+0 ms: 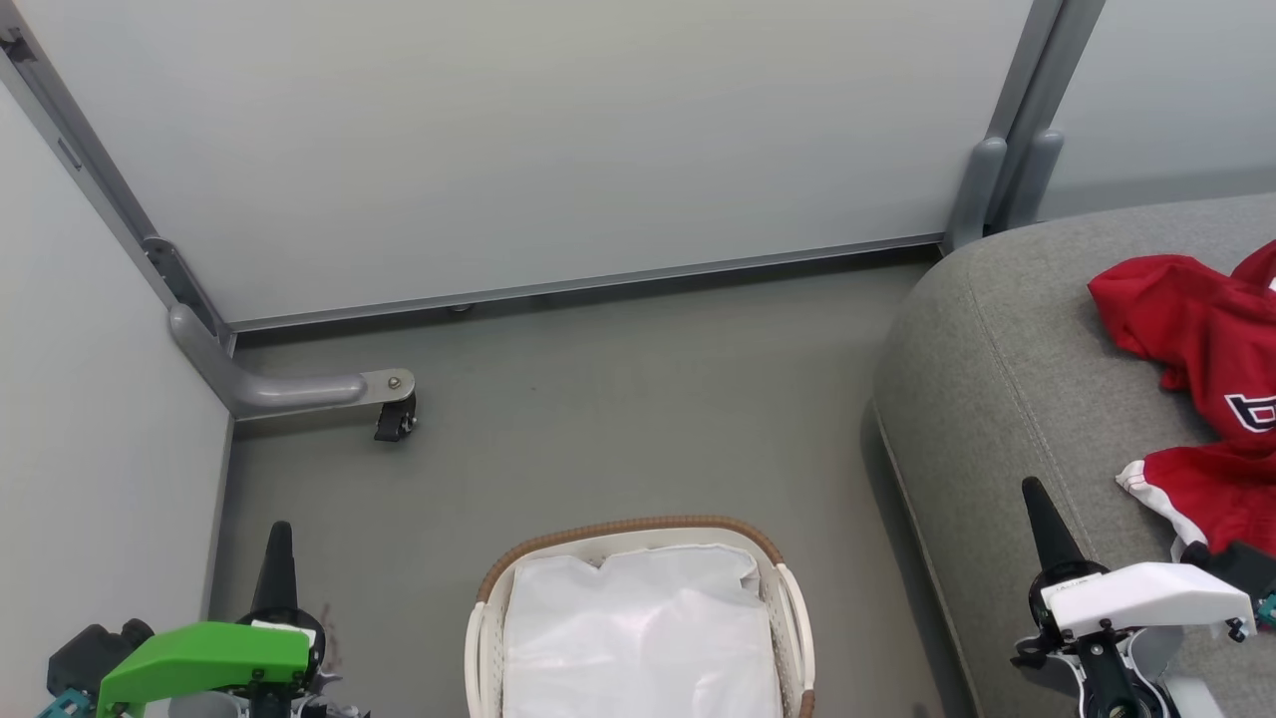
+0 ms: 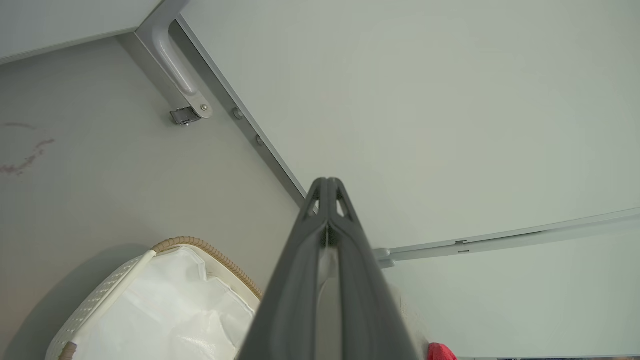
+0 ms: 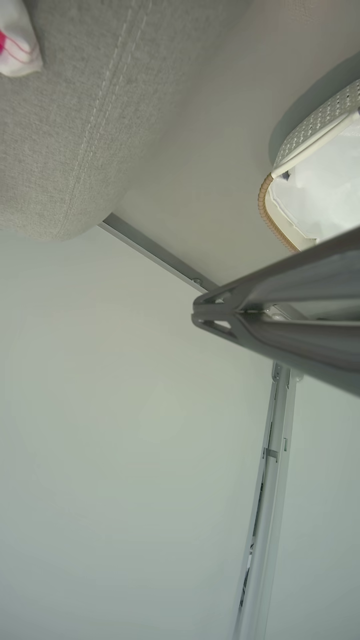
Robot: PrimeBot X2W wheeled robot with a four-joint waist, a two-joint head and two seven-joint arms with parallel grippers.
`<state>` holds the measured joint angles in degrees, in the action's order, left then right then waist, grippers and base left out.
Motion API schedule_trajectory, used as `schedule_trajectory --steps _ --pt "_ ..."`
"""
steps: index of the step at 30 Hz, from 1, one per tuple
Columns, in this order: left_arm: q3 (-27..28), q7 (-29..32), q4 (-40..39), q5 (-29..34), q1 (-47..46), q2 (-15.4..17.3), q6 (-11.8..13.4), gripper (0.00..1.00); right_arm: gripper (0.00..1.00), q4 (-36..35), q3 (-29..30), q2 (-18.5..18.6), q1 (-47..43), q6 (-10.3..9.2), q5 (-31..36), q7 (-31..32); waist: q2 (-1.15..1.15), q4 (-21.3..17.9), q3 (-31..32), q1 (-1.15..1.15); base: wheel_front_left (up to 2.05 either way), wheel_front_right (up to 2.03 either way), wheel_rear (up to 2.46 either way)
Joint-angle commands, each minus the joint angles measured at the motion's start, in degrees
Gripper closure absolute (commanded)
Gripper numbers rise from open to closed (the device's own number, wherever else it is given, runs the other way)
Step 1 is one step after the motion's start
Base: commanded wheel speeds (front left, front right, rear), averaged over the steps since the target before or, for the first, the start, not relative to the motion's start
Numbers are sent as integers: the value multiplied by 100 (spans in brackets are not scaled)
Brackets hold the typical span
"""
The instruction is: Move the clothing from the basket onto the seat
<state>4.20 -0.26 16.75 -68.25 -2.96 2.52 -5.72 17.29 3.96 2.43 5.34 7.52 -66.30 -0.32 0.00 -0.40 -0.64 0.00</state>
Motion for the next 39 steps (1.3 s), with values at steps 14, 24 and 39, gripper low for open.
schedule_trajectory --steps 14,24,39 --pt "92 215 -134 -774 -206 43 -87 100 100 -150 97 45 109 -3 -837 231 0 10 11 0 0 0 0" --pt "135 349 -172 -1226 -252 46 -111 100 100 -202 146 49 107 -4 -1320 356 0 17 20 0 0 0 0" --pt "194 518 -229 -1817 -320 49 -146 100 100 -275 207 56 106 -4 -1963 534 0 28 32 0 0 0 0"
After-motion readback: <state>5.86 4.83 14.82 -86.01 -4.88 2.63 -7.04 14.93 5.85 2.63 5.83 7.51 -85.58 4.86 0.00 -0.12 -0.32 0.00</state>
